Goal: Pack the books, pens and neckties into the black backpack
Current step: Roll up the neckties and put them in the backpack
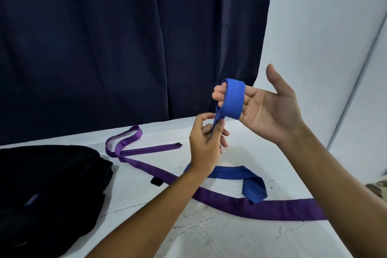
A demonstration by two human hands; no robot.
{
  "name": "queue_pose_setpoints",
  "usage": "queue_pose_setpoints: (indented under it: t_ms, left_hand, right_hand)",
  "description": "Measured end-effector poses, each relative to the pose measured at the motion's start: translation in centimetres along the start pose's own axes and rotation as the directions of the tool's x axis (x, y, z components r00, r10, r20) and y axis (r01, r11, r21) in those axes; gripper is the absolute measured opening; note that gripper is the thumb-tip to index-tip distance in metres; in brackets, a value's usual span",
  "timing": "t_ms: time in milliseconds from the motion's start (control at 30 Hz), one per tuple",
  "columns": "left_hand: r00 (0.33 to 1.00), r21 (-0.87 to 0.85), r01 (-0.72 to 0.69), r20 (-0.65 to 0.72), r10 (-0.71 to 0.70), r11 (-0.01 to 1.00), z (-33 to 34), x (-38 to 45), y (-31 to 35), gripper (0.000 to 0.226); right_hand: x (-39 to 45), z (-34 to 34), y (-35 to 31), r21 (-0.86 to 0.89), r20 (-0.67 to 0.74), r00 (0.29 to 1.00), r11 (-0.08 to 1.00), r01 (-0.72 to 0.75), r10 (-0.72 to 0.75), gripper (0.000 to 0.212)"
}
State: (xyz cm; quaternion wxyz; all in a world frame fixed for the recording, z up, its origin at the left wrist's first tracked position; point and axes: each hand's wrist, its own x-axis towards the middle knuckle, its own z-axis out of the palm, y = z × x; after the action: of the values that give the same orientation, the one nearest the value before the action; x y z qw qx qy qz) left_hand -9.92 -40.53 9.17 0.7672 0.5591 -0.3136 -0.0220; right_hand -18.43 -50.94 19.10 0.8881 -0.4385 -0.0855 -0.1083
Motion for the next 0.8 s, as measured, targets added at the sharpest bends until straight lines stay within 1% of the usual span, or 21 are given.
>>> queue_pose_setpoints:
  t_ms: [33, 100, 167, 233, 367, 500, 567, 667, 733, 800]
  left_hand:
    - [0.998, -0.005, 0.019, 0.058, -0.019, 1.000, -0.4, -0.3, 0.3, 0.006]
    - [0.980, 0.007, 0.101, 0.172, -0.101, 0.995, -0.8, -0.8, 0.8, 0.015]
    - [0.954, 0.015, 0.186, 0.238, -0.184, 0.982, -1.4, -1.1, 1.2, 0.022]
    - [0.929, -0.012, 0.257, 0.279, -0.244, 0.966, -2.0, -1.5, 1.4, 0.028]
    - [0.892, 0.008, 0.304, 0.349, -0.287, 0.953, -3.1, -2.1, 1.8, 0.029]
    - [0.856, -0.019, 0.371, 0.394, -0.334, 0.929, -3.7, -2.4, 2.9, 0.027]
    - [0.832, -0.039, 0.429, 0.407, -0.378, 0.902, -3.8, -2.6, 3.6, 0.028]
    - [0.779, -0.078, 0.533, 0.434, -0.453, 0.843, -3.5, -3.3, 4.3, 0.032]
    - [0.756, -0.083, 0.572, 0.438, -0.486, 0.816, -3.3, -3.7, 4.4, 0.034]
    - [0.738, -0.096, 0.610, 0.429, -0.521, 0.786, -3.2, -4.0, 4.6, 0.038]
  right_hand:
    - [0.1, -0.3, -0.3, 0.003, -0.027, 0.999, 1.000, 0.027, -0.027, 0.079]
    - [0.3, -1.0, -0.8, -0.016, -0.081, 0.994, 0.997, 0.071, -0.072, 0.077]
    - [0.5, -1.8, -1.0, -0.056, -0.131, 0.987, 0.995, 0.086, -0.093, 0.077]
    - [0.7, -2.6, -0.8, -0.075, -0.163, 0.982, 0.993, 0.090, -0.101, 0.075]
    - [1.0, -4.0, 0.0, -0.166, -0.200, 0.973, 0.983, 0.080, -0.113, 0.071]
    - [1.3, -4.5, 1.0, -0.369, -0.232, 0.960, 0.927, 0.061, -0.155, 0.063]
    - [1.7, -4.6, 1.7, -0.442, -0.257, 0.948, 0.895, 0.059, -0.190, 0.066]
    - [2.2, -4.8, 2.8, -0.454, -0.308, 0.918, 0.886, 0.088, -0.249, 0.065]
    - [2.4, -4.9, 3.2, -0.417, -0.357, 0.892, 0.902, 0.115, -0.278, 0.061]
    - [2.6, -5.0, 3.5, -0.428, -0.390, 0.870, 0.896, 0.118, -0.301, 0.060]
